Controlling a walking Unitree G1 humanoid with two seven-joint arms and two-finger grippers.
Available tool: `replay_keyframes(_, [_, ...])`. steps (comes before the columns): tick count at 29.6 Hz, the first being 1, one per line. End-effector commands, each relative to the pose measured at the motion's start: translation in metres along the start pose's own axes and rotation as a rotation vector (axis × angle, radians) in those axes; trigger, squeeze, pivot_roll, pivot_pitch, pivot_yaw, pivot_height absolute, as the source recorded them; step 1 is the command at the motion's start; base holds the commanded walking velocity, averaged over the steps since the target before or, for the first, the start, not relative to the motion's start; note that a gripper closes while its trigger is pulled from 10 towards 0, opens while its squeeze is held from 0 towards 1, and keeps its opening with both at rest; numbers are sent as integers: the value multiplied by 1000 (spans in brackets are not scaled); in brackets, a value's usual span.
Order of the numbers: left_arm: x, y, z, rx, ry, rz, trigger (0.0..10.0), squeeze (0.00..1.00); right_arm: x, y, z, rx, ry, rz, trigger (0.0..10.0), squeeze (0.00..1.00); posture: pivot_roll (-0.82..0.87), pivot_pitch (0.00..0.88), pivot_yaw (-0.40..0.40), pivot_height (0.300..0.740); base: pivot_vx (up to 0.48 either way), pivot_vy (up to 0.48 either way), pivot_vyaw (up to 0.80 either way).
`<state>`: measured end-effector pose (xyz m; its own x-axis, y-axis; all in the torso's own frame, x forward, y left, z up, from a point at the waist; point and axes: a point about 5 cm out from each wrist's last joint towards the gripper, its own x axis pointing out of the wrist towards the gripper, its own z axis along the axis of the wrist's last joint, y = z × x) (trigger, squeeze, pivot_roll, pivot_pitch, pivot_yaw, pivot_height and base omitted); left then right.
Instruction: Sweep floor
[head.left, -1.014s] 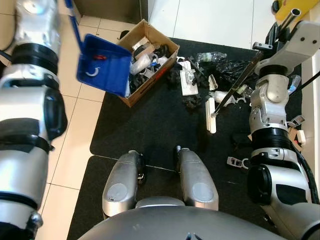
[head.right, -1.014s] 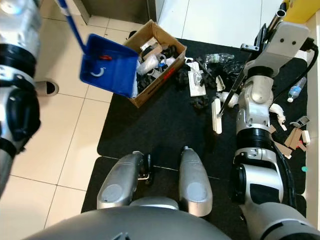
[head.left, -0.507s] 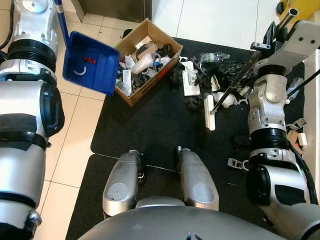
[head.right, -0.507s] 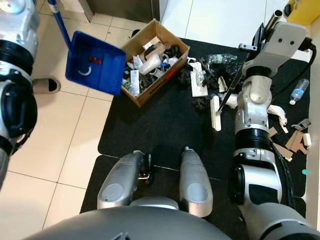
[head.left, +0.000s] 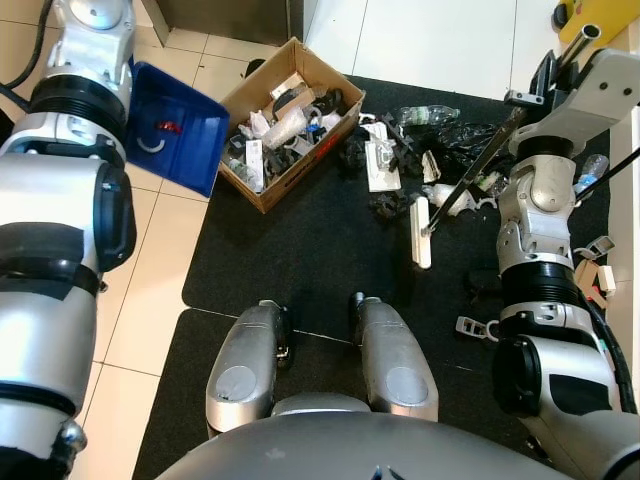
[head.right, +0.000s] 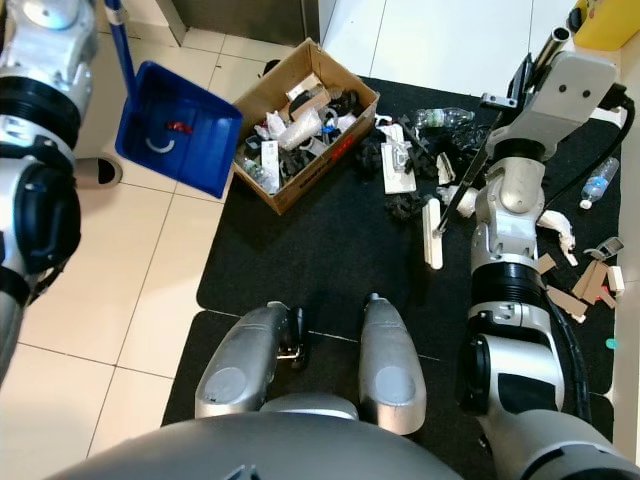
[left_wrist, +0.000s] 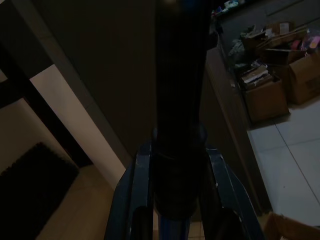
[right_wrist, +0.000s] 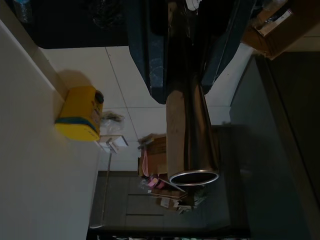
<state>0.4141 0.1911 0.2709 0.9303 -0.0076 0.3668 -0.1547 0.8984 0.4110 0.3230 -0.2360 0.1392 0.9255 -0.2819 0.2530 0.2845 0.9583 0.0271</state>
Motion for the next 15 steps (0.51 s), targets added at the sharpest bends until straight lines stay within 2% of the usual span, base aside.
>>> replay_keyframes(1, [4, 5, 13, 25, -66, 56, 10000, 0, 0, -2, 8, -2, -50, -6, 10000, 0, 28, 104, 66, 740, 0, 0, 0])
replay_keyframes(6, [3, 6, 20, 37, -138, 110, 10000, 0, 1, -2, 9, -4, -51, -4, 10000, 0, 28, 104, 60, 740, 0, 0, 0])
replay_keyframes(10, [2, 5, 23, 11, -180, 133, 10000, 0, 1, -2, 9, -3, -52, -3, 10000, 0, 28, 104, 60, 740, 0, 0, 0])
replay_keyframes(15, [0, -8, 24, 2, -199, 111, 10000, 0, 1, -1, 10, -3, -53, 0, 10000, 0, 19, 111, 59, 740, 0, 0, 0])
